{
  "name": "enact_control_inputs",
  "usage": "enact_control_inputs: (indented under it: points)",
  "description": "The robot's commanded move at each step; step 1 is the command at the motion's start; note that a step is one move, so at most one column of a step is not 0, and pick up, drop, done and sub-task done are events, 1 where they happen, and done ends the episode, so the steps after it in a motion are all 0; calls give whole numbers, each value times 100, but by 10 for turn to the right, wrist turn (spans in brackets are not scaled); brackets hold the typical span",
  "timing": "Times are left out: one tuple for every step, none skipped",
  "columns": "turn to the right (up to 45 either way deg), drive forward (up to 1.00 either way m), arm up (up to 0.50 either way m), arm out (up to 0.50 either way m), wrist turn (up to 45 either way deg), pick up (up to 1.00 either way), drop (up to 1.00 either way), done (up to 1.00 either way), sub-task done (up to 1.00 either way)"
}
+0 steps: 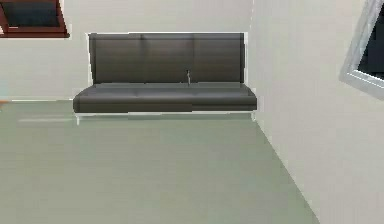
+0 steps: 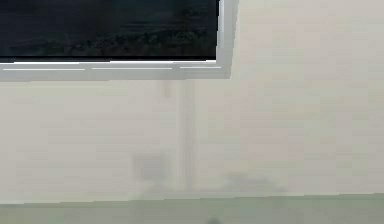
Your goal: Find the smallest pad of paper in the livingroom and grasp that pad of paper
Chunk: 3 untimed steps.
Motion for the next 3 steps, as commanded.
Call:
enact_control_inputs:
  points:
    - [0,40,0,0,0,0,0,0,0]
    - [240,0,0,0,0,0,0,0,0]
    - [0,30,0,0,0,0,0,0,0]
